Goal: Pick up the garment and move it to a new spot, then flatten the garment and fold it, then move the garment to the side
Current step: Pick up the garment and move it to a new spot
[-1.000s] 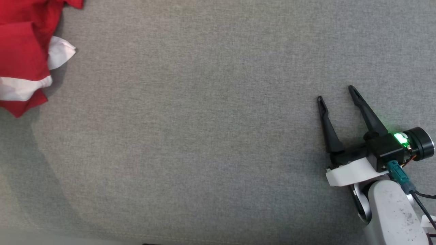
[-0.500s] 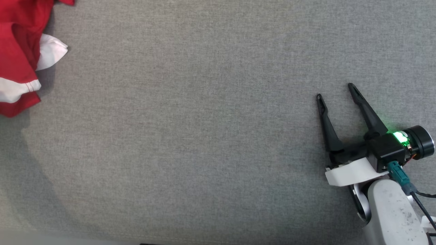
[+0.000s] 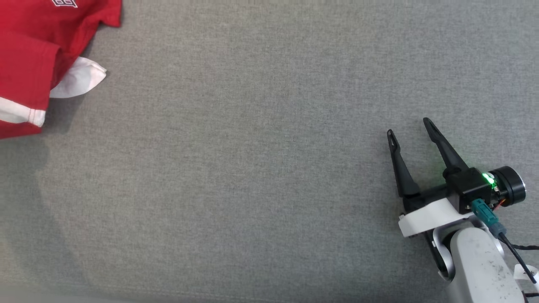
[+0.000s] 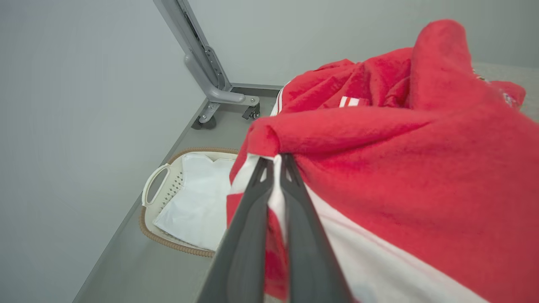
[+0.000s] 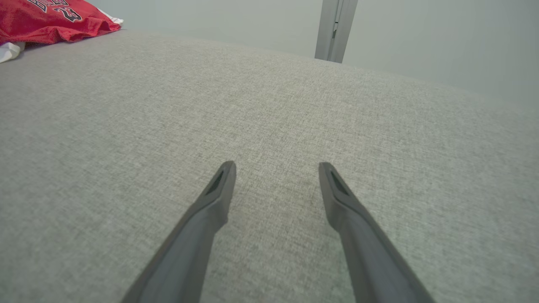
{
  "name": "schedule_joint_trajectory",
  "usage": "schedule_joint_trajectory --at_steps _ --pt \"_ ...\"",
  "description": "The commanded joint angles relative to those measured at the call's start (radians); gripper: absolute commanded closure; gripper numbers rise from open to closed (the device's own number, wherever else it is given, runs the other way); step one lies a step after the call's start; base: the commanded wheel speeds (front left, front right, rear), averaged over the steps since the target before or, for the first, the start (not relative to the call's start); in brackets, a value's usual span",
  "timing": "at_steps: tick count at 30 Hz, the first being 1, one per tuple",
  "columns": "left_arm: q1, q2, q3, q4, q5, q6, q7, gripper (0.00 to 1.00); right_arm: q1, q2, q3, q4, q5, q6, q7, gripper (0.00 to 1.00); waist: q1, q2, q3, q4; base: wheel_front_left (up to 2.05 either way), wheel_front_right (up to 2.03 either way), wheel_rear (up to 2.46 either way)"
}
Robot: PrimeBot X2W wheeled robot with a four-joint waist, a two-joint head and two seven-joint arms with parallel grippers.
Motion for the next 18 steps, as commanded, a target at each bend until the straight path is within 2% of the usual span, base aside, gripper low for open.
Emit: schedule_joint_trajectory --at_steps 1,11,18 --pt "-0.018 0.020 -0.007 -0.008 0.005 0.000 -0.017 1.00 0.012 -0.004 0.002 0.005 0.014 -0.002 0.000 0.00 0.0000 -0.0001 -0.046 -0.003 0.00 0.00 0.00" --pt "-0.042 0.054 -0.104 -0.154 0.044 0.000 -0.090 1.00 0.051 -0.004 -0.006 0.033 0.067 -0.002 0.000 0.00 0.0000 -0.0001 -0.195 -0.029 0.00 0.00 0.00" --pt "-0.072 0.044 -0.174 -0.334 0.081 0.004 -0.061 1.00 0.084 -0.004 -0.024 0.043 0.105 -0.002 0.000 0.00 0.0000 -0.0001 -0.289 -0.069 0.00 0.00 0.00"
